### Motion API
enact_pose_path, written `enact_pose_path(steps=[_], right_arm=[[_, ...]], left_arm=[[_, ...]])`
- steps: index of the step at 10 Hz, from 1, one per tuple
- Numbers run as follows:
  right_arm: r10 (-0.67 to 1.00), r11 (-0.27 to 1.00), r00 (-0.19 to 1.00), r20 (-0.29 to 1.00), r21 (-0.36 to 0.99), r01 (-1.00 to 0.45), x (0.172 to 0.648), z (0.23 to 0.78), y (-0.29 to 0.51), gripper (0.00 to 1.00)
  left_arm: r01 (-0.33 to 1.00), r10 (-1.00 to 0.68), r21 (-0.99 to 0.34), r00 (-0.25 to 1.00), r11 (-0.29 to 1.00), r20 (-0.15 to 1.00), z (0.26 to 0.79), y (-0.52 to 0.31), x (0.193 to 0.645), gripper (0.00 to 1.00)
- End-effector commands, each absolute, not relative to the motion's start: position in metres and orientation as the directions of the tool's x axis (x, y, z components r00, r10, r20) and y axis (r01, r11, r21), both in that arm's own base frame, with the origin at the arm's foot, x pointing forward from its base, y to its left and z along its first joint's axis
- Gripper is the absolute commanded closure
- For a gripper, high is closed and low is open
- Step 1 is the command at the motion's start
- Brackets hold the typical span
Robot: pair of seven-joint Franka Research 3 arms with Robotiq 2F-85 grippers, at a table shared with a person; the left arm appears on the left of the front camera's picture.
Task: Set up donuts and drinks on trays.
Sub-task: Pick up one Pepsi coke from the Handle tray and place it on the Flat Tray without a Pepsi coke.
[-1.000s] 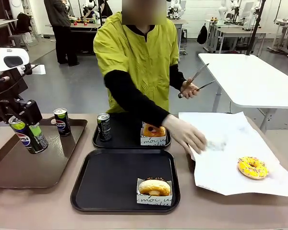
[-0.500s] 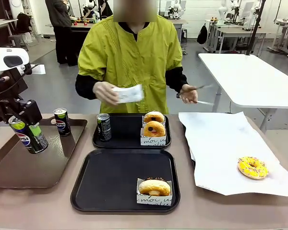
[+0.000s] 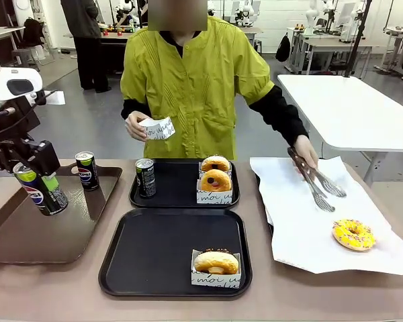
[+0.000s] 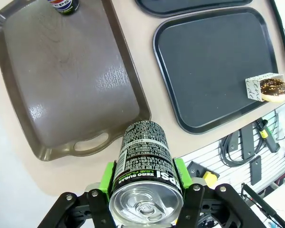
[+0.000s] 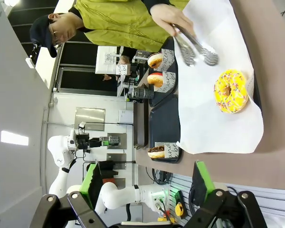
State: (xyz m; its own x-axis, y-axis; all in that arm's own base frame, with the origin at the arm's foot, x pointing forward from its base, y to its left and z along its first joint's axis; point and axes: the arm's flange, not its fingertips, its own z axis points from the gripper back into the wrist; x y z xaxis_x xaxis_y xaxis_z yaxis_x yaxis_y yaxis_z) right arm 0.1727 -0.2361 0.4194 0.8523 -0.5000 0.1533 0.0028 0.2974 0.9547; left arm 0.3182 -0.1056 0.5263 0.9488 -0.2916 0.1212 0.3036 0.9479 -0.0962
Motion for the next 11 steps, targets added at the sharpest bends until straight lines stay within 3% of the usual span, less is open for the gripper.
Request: enact_pose_path(steps=[1, 6, 11], right_arm=[[-0.500, 0.293, 0.850, 0.166, 0.956, -0.015, 0.172, 0.420, -0.235, 0.00], [-0.500, 0.293, 0.850, 0.166, 0.956, -0.015, 0.172, 0.420, -0.235, 0.00], [-0.500, 0.293, 0.850, 0.166, 0.956, -0.015, 0.172, 0.420, -0.235, 0.00]], left_arm=[[0.316, -0.310, -0.042, 0.944, 0.948, 0.114, 0.516, -0.126, 0.332, 0.41], [0.368, -0.359, -0.087, 0.927, 0.926, 0.107, 0.496, -0.183, 0.359, 0.41], [0.407, -0.406, -0.078, 0.913, 0.910, 0.027, 0.472, -0.249, 0.388, 0.41]])
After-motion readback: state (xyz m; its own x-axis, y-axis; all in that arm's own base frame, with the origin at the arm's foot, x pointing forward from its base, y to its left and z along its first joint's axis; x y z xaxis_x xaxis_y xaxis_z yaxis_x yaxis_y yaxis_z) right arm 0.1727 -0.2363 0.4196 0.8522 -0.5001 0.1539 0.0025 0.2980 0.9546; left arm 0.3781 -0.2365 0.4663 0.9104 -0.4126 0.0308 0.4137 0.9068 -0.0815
